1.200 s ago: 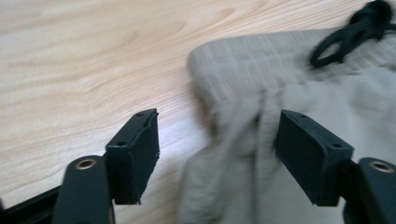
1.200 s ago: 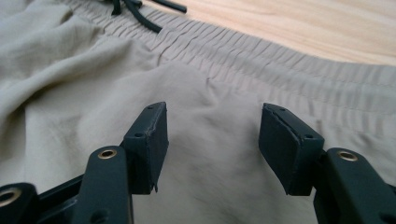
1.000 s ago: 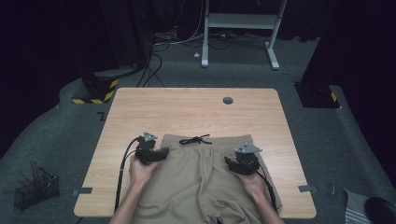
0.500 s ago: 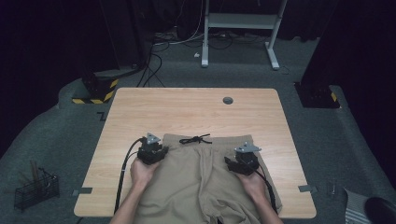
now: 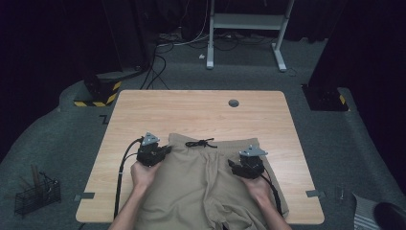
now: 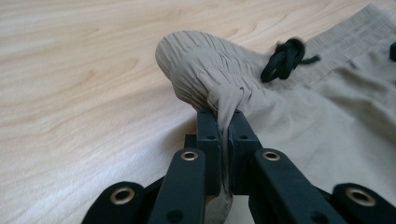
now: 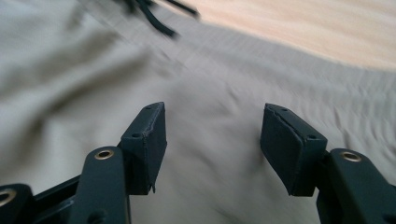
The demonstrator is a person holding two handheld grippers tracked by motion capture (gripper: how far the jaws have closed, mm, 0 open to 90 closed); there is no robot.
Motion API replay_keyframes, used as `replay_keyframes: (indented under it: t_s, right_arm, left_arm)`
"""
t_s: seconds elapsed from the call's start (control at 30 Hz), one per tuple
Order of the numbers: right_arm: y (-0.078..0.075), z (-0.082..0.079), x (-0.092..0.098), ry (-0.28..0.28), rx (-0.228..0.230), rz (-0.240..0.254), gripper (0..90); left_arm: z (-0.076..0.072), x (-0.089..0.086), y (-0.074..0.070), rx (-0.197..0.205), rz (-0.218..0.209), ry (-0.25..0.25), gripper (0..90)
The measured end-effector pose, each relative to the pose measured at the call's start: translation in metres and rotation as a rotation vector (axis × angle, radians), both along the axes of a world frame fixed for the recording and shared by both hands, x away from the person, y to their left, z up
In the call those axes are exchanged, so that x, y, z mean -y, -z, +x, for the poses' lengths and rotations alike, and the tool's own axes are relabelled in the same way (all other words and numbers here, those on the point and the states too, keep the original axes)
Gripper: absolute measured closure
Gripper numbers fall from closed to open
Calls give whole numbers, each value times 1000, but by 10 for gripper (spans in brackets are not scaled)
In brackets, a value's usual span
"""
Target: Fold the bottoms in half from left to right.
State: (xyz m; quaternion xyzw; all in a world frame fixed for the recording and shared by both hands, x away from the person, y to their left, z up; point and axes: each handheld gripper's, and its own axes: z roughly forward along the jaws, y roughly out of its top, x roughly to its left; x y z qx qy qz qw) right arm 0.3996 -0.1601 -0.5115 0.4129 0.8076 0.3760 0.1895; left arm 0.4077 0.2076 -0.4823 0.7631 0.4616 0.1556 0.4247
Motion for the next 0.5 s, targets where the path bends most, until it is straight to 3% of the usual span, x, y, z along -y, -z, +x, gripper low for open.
replay_keyframes:
  t_s: [0.03,0.1,0.23,0.33,0.37,0.4,0.5]
  right_arm:
    - [-3,0,-7,-34,-14,12,403]
    - [-2,1,-13,-59,-28,-1,398]
    - [-2,1,-20,-97,-40,21,393]
    - [-1,-1,-31,-130,-50,27,390]
    - [-1,-1,-31,-130,-50,27,390]
    - [2,0,-38,-140,-52,1,390]
    - [7,3,-46,-142,-57,-46,386]
  left_arm:
    - [2,-1,-3,-6,-17,-3,857]
    - [3,-1,-6,3,-23,0,857]
    - [4,-1,-9,6,-47,14,862]
    - [5,-5,-11,-2,-106,28,868]
    - [5,-5,-11,-2,-106,28,869]
    - [6,-7,-13,-3,-129,30,870]
    - [6,-6,-19,10,-121,40,872]
